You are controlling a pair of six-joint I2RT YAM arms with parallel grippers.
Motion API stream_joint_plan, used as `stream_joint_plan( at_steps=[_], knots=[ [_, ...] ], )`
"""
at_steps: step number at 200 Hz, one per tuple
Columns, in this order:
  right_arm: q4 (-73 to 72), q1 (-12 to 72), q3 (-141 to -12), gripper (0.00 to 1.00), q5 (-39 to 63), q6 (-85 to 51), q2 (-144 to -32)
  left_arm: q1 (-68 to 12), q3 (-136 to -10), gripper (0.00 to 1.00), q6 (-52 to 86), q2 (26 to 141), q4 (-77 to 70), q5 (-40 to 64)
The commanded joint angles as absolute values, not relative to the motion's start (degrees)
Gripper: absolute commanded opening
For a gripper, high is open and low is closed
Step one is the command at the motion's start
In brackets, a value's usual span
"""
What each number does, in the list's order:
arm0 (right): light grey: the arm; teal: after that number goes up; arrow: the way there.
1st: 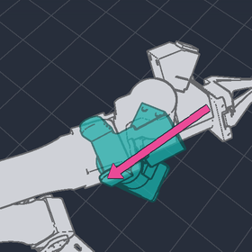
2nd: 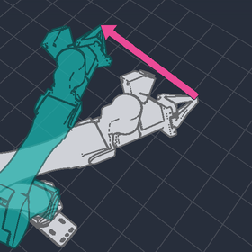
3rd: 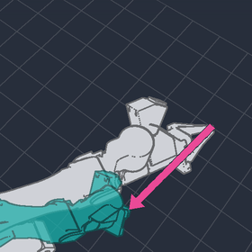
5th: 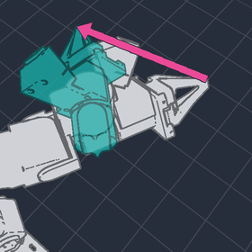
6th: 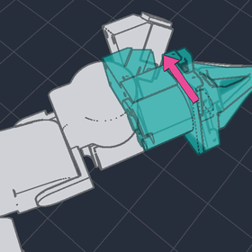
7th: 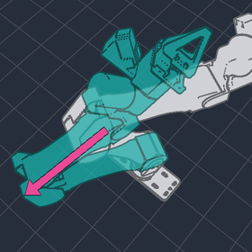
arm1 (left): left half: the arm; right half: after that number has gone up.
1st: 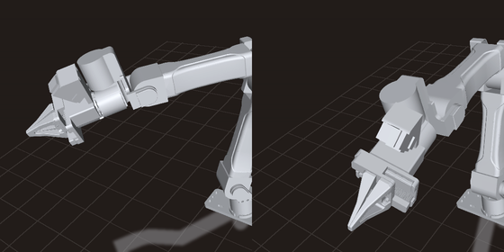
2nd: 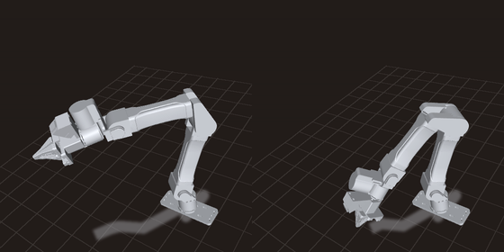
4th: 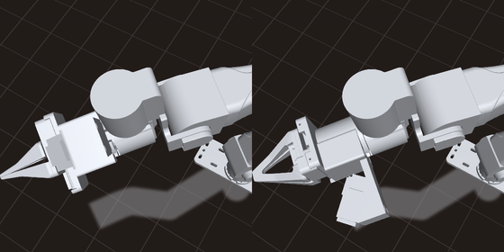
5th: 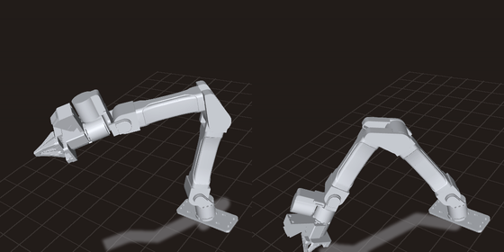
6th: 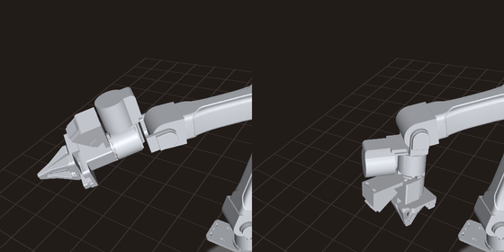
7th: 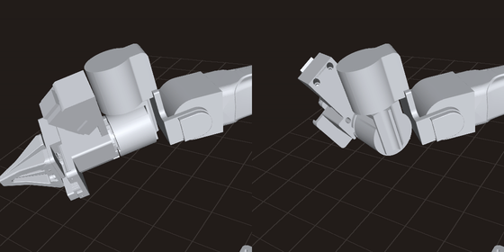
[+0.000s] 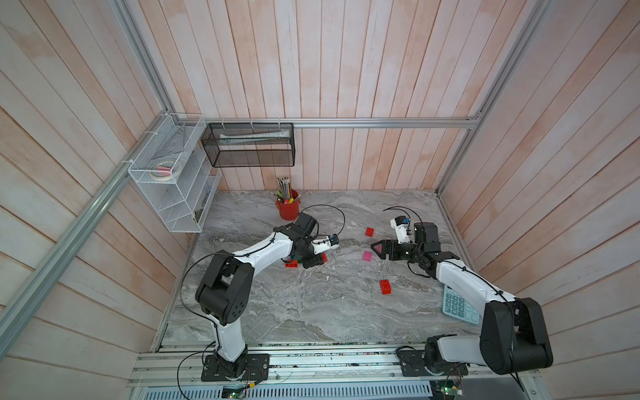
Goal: Assemble the letter s with lego
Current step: Place the lego brick at the center of the board.
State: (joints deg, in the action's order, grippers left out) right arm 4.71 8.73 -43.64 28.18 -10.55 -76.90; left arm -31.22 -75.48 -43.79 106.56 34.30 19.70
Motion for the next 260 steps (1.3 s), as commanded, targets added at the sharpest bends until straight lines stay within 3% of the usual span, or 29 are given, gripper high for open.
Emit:
stream_joint_plan(
  at_steps=[1, 125, 211, 260],
  knots=[
    [8.0, 8.2, -44.4, 0.91, 28.0, -9.3, -75.4, -31.7, -79.0, 0.19, -51.5, 110.0, 36.7, 21.3],
    [11.9, 7.0, -44.9, 0.91, 28.6, -9.3, -73.5, -35.2, -88.1, 0.23, -56.5, 121.9, 40.9, 14.7],
    [12.8, 6.4, -45.6, 0.91, 28.3, -9.0, -74.0, -36.1, -87.9, 0.47, -55.3, 120.9, 39.4, 15.4],
    [13.2, 6.3, -46.5, 0.90, 27.6, -8.6, -75.7, -35.9, -88.2, 0.69, -52.0, 116.8, 37.9, 16.9]
  ],
)
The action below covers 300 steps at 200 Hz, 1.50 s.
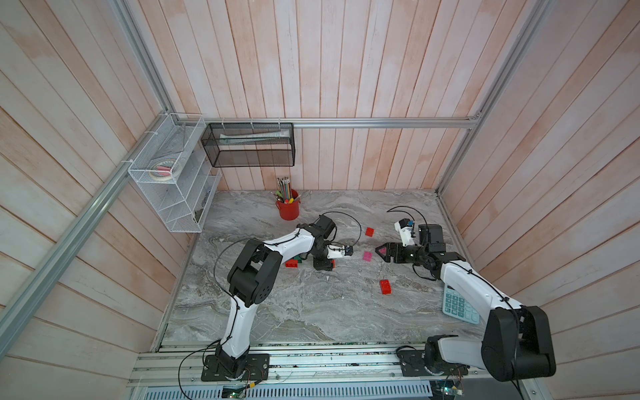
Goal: Assemble the letter s with lego
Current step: Place the lego brick at the center of the board, then pick up the lego brick from the center of the board.
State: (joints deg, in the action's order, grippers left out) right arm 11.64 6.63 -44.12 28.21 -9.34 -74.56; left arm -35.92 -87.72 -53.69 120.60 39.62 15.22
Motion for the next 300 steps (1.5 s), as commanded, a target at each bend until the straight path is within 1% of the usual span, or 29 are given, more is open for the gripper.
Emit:
stream_joint_plan(
  at_steps=[1, 21, 26, 35, 40, 61, 77, 88, 114, 150, 181, 206, 245, 275, 300],
  knots=[
    [13.2, 6.3, -46.6, 0.90, 27.6, -8.6, -75.8, -35.9, -88.1, 0.70, -51.9, 116.7, 37.8, 16.9],
    [12.5, 6.4, -47.4, 0.88, 27.3, -11.0, -77.5, -35.5, -86.8, 0.81, -49.2, 113.5, 36.5, 17.9],
    [12.4, 6.4, -47.7, 0.87, 27.2, -11.7, -78.0, -35.3, -86.6, 0.85, -48.2, 112.8, 36.3, 18.5],
    [12.5, 6.8, -48.1, 0.86, 26.6, -13.0, -79.1, -35.2, -86.1, 0.96, -46.9, 111.3, 36.2, 19.4],
    [12.5, 7.1, -48.5, 0.86, 26.1, -13.5, -79.8, -35.1, -85.6, 1.00, -46.1, 110.5, 36.1, 19.7],
    [12.9, 8.9, -50.1, 0.83, 25.8, -13.2, -82.1, -34.5, -83.3, 1.00, -42.3, 107.0, 35.4, 20.9],
    [13.0, 10.7, -51.0, 0.82, 23.8, -11.1, -83.2, -34.0, -80.6, 1.00, -39.8, 103.6, 34.4, 22.4],
    [12.9, 11.1, -51.8, 0.81, 24.6, -9.1, -84.2, -33.8, -78.6, 1.00, -38.4, 101.2, 33.8, 23.2],
    [14.0, 11.5, -53.7, 0.77, 27.2, 1.9, -86.2, -33.2, -74.6, 1.00, -35.7, 95.9, 33.5, 25.4],
    [19.7, 12.2, -58.3, 0.68, 21.7, 17.8, -91.4, -31.8, -69.6, 1.00, -32.2, 90.1, 33.8, 27.0],
    [20.6, 12.6, -59.9, 0.65, 22.5, 26.6, -93.8, -30.2, -65.4, 1.00, -28.7, 85.5, 31.8, 29.5],
    [21.1, 13.3, -60.6, 0.63, 20.4, 32.1, -95.9, -29.4, -62.6, 1.00, -26.7, 82.8, 31.3, 30.3],
    [23.0, 13.6, -62.6, 0.58, 17.9, 36.2, -99.8, -28.3, -58.6, 1.00, -24.9, 78.8, 31.1, 29.9],
    [21.6, 16.0, -62.8, 0.55, 15.7, 38.0, -101.3, -27.3, -55.0, 1.00, -23.7, 76.2, 29.2, 30.8],
    [22.2, 16.5, -64.2, 0.53, 17.1, 37.5, -103.2, -27.1, -54.0, 1.00, -23.1, 75.5, 29.6, 30.8]
  ],
)
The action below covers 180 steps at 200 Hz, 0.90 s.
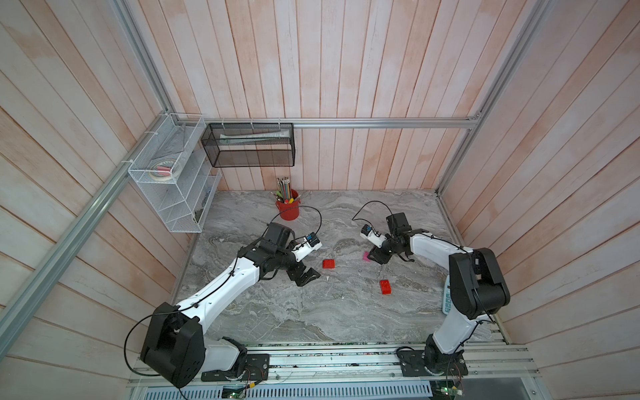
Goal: Assemble the letter s with lego
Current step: Pick up the lego brick from the center of the board.
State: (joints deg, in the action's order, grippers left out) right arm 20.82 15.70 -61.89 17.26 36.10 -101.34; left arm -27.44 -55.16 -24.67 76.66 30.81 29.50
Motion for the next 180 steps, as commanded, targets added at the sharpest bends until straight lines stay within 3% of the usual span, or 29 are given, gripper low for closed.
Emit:
stream_joint_plan(
  at_steps=[1, 151, 180],
  knots=[
    [22.2, 16.6, -64.2, 0.53, 17.1, 37.5, -103.2, -27.1, -54.0, 1.00, -23.1, 75.5, 29.6, 30.8],
    [24.2, 19.3, -65.5, 0.32, 12.1, 36.9, -106.1, -26.7, -50.5, 1.00, -23.7, 72.9, 31.4, 28.7],
    [24.9, 19.9, -66.0, 0.35, 10.7, 36.7, -106.6, -26.3, -49.6, 1.00, -23.8, 71.9, 31.6, 28.6]
  ],
)
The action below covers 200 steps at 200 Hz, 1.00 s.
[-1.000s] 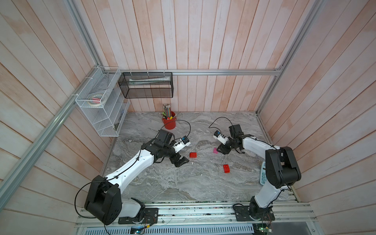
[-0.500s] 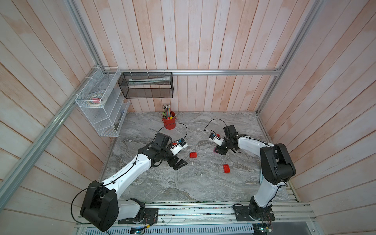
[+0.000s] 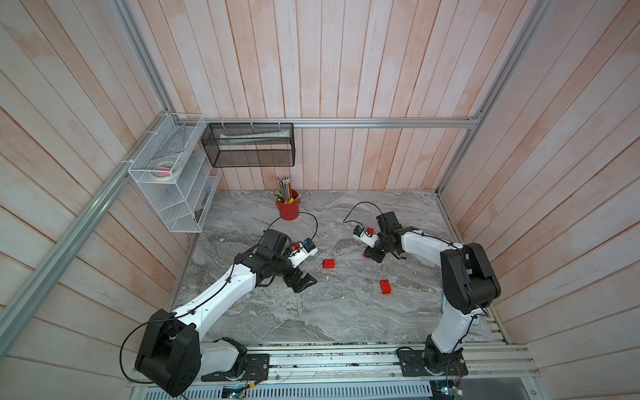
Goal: Assemble the letter s with lego
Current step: Pick up the lego brick from the center of the board.
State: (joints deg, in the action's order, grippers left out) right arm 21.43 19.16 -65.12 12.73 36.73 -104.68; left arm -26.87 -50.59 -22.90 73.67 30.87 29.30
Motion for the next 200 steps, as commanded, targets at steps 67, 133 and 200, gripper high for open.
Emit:
stream_joint_plan(
  at_steps=[67, 133, 200],
  knots=[
    [26.2, 20.4, -68.6, 0.39, 10.2, 36.5, -106.1, -25.8, -49.5, 1.00, -24.3, 72.2, 31.9, 28.9],
    [26.0, 20.0, -68.8, 0.47, 9.7, 34.9, -106.2, -25.7, -49.7, 1.00, -24.5, 73.6, 31.4, 29.3],
    [26.1, 20.0, -69.5, 0.45, 9.2, 33.7, -109.0, -25.6, -49.3, 1.00, -24.7, 73.5, 32.0, 29.2]
  ],
)
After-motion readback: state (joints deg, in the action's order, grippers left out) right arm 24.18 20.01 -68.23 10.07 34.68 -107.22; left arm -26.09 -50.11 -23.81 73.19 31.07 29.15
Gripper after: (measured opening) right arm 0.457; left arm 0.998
